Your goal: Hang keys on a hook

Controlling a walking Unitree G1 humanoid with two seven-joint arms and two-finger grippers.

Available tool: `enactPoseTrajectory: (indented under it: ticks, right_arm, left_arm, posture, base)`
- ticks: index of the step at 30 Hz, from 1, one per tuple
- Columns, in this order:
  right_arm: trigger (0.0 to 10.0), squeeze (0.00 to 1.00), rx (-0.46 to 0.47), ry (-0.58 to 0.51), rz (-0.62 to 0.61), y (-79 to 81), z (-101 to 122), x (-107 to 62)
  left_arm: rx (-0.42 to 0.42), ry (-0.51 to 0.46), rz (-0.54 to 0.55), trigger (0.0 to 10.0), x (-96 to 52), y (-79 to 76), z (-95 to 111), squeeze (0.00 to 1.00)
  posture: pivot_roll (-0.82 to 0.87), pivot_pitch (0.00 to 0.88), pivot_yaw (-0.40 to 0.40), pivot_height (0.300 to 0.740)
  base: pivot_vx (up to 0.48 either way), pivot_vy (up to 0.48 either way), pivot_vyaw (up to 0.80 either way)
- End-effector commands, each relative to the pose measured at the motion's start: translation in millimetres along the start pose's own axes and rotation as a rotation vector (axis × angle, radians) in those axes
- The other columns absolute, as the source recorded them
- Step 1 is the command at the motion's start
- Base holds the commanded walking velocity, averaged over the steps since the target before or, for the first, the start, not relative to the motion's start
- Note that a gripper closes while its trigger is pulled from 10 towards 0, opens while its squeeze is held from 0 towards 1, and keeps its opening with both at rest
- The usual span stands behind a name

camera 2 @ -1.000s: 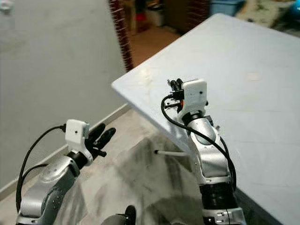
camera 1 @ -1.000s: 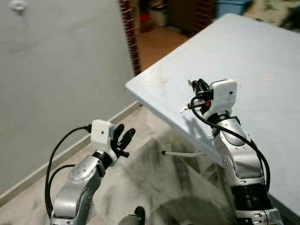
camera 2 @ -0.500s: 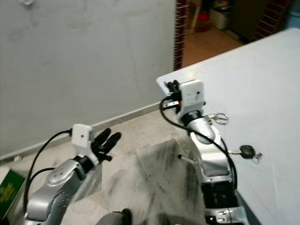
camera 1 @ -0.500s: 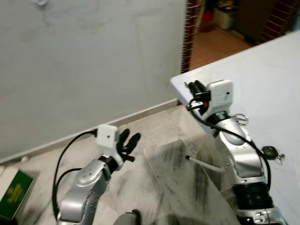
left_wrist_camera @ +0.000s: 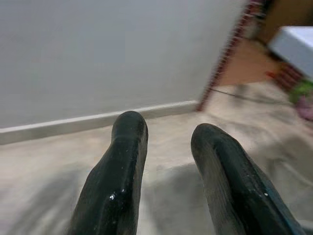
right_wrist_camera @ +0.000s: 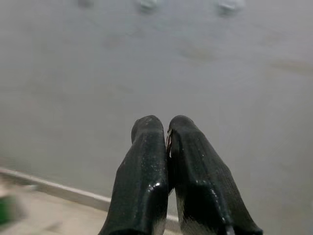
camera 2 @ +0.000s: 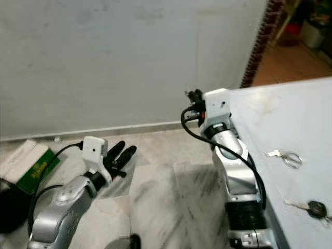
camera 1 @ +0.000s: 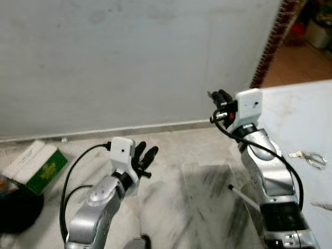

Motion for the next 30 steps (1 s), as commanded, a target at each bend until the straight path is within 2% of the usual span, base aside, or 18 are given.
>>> enactPoseTrajectory:
  ticks: [1, 3, 19, 25, 27, 28, 29, 30]
  right_arm:
    - [10.0, 0.00, -0.006, -0.016, -0.002, -4.7, 4.7, -1.0]
    - [10.0, 0.00, 0.001, -0.023, 0.004, -3.8, 5.7, -0.7]
    - [10.0, 0.00, 0.009, -0.017, 0.017, -3.6, 5.2, -0.7]
    - [10.0, 0.00, 0.023, 0.028, 0.129, -1.9, 2.6, -3.9]
    - [10.0, 0.00, 0.001, 0.043, 0.159, -2.6, 1.8, -4.7]
    - [10.0, 0.00, -0.041, 0.053, 0.137, -8.3, 1.6, -5.4]
    - [10.0, 0.00, -0.041, 0.053, 0.137, -8.3, 1.6, -5.4]
    - [10.0, 0.00, -0.092, 0.052, 0.065, -21.1, 2.1, -7.4]
  left_arm:
    - [-0.002, 0.000, -0.014, 10.0, 0.1, -4.7, -1.6, 0.00]
    - [-0.003, -0.001, -0.014, 10.0, 0.1, -4.9, -1.7, 0.00]
    - [-0.012, -0.002, -0.009, 10.0, 2.0, -6.0, -2.5, 0.00]
    - [-0.070, 0.003, -0.069, 10.0, 0.7, -9.8, -3.2, 0.00]
    - [-0.070, 0.006, -0.074, 10.0, 1.1, -9.9, -3.5, 0.00]
    - [-0.065, 0.008, -0.080, 10.0, 1.3, -10.5, -3.7, 0.00]
    - [-0.065, 0.008, -0.080, 10.0, 1.3, -10.5, -3.7, 0.00]
    - [-0.056, 0.013, -0.088, 10.0, 1.7, -11.6, -4.3, 0.00]
  posture:
    - [-0.04, 0.132, 0.022, 0.740]
    - [-0.04, 0.132, 0.022, 0.740]
    - [-0.05, 0.131, 0.014, 0.740]
    - [-0.05, 0.129, 0.015, 0.740]
    - [-0.05, 0.126, 0.019, 0.740]
    - [-0.06, 0.124, 0.023, 0.740]
    - [-0.06, 0.124, 0.023, 0.740]
    - [-0.06, 0.124, 0.023, 0.740]
  base:
    - [0.000, 0.000, 0.80]
    - [0.000, 0.000, 0.72]
    - [0.000, 0.000, 0.00]
    - [0.000, 0.000, 0.00]
    - [0.000, 0.000, 0.00]
    - [0.000, 0.000, 0.00]
    - [0.000, 0.000, 0.00]
    - [0.000, 0.000, 0.00]
Point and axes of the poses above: a point about 5 cm out from each wrist's last joint towards the gripper, its own x axis pointing out of the wrist towards the gripper, its own z axis along the axis of the wrist's last joint, y = z × x, the point moved 1 cm from there along x, pointing out of the wrist towards the gripper, and after that the axes turned 5 degrees about x, right-handed, at the moved point
